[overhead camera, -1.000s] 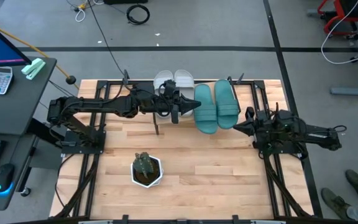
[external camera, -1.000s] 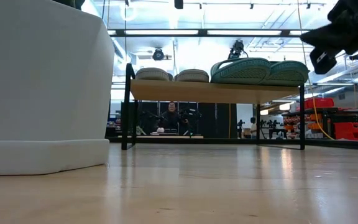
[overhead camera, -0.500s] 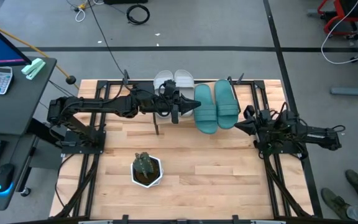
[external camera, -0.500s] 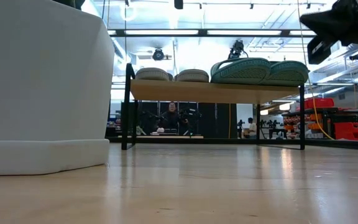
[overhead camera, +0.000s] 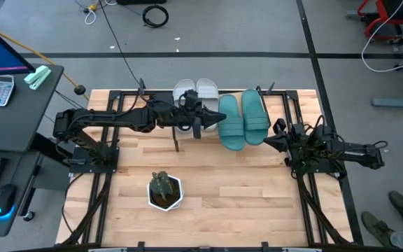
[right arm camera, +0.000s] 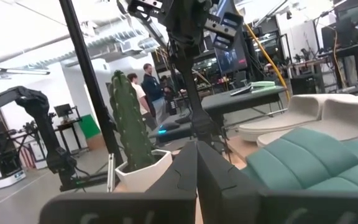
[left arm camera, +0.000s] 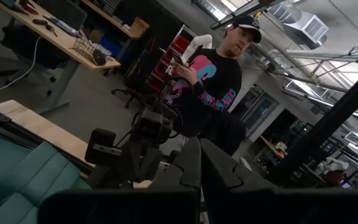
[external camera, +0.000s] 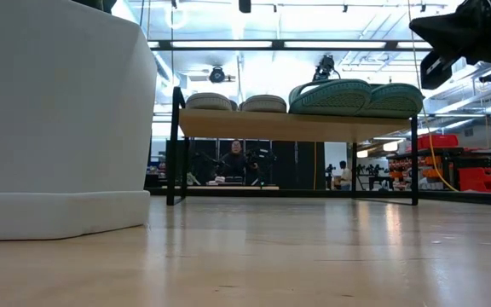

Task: Pick and place slides into the shelf
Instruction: Return to Home Position

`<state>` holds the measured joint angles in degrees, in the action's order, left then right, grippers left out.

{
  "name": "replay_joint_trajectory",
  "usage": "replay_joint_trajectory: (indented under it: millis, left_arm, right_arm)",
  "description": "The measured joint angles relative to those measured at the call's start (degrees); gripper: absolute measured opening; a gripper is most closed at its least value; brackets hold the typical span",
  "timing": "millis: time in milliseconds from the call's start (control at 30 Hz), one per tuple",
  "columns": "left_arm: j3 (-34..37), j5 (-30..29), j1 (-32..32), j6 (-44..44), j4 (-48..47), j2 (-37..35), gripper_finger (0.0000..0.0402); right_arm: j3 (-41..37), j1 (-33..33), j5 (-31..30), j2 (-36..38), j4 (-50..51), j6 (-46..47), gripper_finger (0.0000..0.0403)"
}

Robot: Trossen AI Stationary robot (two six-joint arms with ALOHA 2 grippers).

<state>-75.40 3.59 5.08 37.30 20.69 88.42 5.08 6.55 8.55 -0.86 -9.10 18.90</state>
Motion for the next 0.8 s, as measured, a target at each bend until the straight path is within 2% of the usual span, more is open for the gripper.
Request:
replay_joint_trajectory:
  millis: [300, 500, 800]
  left_arm:
    - [0.0, -0.1, 0.8, 1.0, 0.0, 0.0, 0.0003]
    - [0.0, -0.1, 1.2, 1.0, 0.1, 0.0, 0.0004]
    - [0.0, -0.1, 1.2, 1.4, 0.0, 0.0, 0.0003]
  right_arm:
    - [0.0, 0.0, 0.4, 0.0, -0.1, 0.4, 0.0]
    - [-4.2, 0.0, 0.6, 0.0, -7.2, 2.9, 0.0]
    - [-4.4, 0.0, 0.8, 0.0, -7.4, 2.3, 0.0]
